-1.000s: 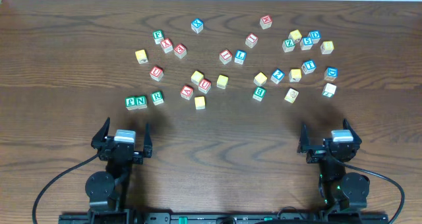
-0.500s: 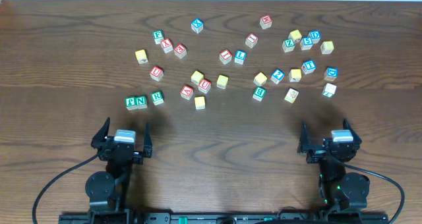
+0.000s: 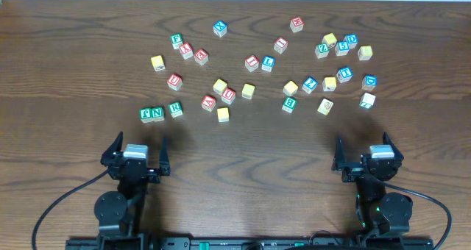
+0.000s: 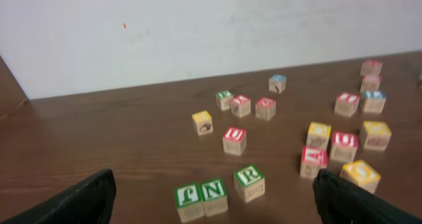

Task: Spell out ROBOT
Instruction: 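Move the left gripper forward toward the green R block, then lower the left gripper over the green R block and align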

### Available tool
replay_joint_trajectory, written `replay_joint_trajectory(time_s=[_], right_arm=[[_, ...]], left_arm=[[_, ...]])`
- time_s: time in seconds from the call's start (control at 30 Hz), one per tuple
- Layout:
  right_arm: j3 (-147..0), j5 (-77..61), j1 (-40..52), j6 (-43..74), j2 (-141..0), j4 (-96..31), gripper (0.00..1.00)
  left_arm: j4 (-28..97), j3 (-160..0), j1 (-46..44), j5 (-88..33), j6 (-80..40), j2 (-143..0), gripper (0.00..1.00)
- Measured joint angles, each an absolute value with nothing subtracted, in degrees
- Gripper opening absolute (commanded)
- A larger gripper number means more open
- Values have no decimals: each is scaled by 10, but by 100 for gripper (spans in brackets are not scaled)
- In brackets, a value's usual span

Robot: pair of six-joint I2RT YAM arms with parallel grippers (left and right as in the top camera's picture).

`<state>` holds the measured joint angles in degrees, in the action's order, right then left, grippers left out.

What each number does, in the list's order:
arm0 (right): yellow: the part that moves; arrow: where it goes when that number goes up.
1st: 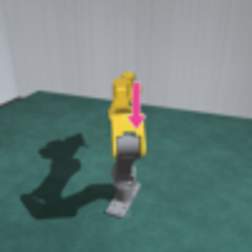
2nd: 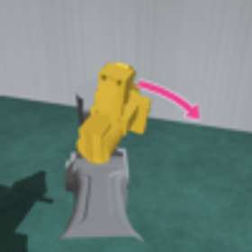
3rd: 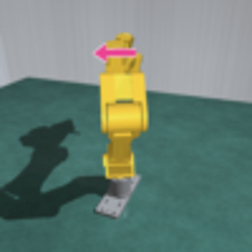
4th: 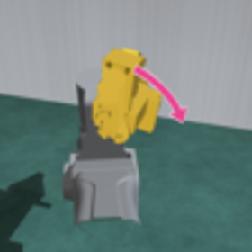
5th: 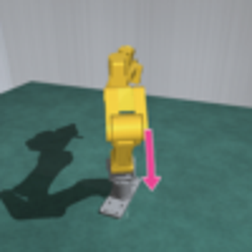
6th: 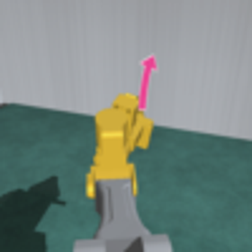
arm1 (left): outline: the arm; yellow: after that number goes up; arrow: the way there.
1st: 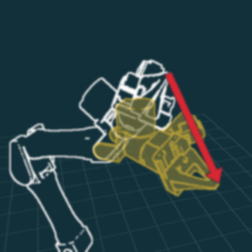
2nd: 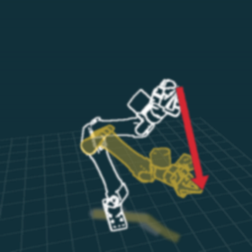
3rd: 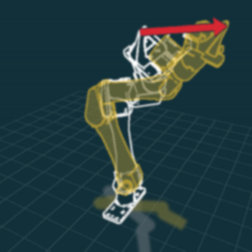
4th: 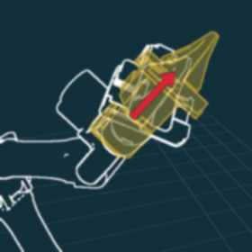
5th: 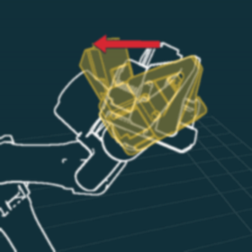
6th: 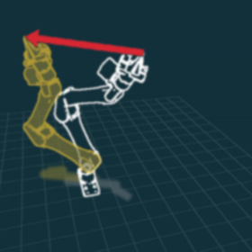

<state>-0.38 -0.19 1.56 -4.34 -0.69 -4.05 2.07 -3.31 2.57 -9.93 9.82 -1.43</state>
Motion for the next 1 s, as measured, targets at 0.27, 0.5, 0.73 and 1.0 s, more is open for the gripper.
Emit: replay_joint_trajectory(time_s=[0.27, 0.5, 0.73, 1.0], right_arm=[[-4, -1, 15, -43, -6, -40, 99], [-4, 0, 15, -42, -6, -40, 99], [-4, 0, 15, -41, -6, -41, 99], [-4, 0, 15, -41, -6, -41, 99]], left_arm=[[143, -286, 25, -100, 66, -248, 94], [352, -595, 25, -133, 59, -551, 95], [452, -764, 25, -171, 58, -743, 95], [444, -766, 25, -188, 54, -801, 95]])
